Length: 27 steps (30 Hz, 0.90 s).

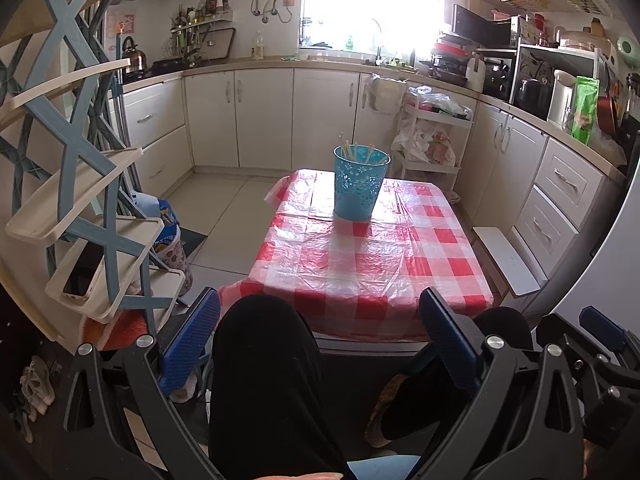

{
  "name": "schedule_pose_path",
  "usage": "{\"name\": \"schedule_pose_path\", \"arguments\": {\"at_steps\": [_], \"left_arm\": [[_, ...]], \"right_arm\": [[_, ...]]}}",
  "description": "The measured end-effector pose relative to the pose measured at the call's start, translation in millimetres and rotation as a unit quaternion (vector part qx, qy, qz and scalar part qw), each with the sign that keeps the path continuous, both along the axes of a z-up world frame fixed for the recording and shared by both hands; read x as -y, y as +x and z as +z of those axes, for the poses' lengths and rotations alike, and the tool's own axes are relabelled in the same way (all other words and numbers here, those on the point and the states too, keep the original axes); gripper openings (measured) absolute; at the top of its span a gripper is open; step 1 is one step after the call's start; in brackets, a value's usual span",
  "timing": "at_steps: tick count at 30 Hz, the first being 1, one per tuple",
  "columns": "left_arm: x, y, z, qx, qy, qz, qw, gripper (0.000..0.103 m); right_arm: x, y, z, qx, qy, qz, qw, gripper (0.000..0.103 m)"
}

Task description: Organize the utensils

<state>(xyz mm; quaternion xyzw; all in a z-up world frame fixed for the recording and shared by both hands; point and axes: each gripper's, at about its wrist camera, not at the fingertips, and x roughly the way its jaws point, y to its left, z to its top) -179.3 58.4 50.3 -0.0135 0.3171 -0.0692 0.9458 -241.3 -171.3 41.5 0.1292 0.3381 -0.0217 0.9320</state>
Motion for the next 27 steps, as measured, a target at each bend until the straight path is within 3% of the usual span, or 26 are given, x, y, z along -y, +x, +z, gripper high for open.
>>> {"name": "schedule_pose_path", "arguments": {"at_steps": [27], "left_arm": [[-5.1, -5.6, 1.4, 0.018, 0.017, 0.006, 0.9997, 0.095]], "right_arm": [[0.5, -5.1, 0.0, 0.001, -0.001, 0.000, 1.000, 0.096]]}}
